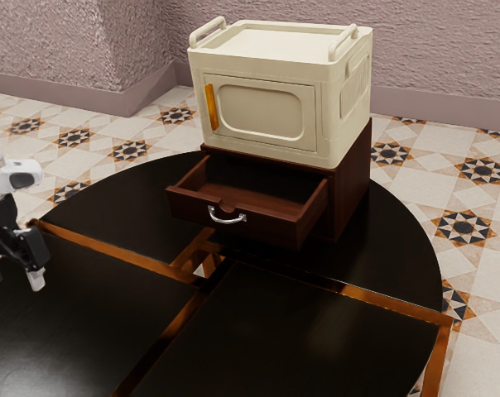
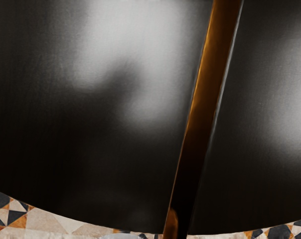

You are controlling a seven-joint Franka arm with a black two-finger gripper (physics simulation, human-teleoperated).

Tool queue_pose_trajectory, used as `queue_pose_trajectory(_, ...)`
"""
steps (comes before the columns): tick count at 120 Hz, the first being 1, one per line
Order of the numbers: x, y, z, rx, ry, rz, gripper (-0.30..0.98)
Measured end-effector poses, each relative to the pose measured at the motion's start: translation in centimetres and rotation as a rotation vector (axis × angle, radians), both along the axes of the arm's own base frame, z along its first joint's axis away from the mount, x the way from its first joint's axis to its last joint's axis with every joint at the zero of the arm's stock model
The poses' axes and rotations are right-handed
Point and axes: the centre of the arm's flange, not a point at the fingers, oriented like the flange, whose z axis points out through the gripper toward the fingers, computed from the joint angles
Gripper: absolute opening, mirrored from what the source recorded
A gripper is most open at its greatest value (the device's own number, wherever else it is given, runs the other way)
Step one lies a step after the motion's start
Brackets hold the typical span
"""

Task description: Push the drawer handle with one arm to close the drawer

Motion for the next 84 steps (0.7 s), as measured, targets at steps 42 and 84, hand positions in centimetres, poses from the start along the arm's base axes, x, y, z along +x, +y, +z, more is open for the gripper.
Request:
queue_pose_trajectory(42, 13.0, -3.0, -7.9, 0.090, -0.147, -0.109, 0.66)
queue_pose_trajectory(84, 22.7, -7.1, -10.5, 0.069, -0.202, -0.136, 0.65)
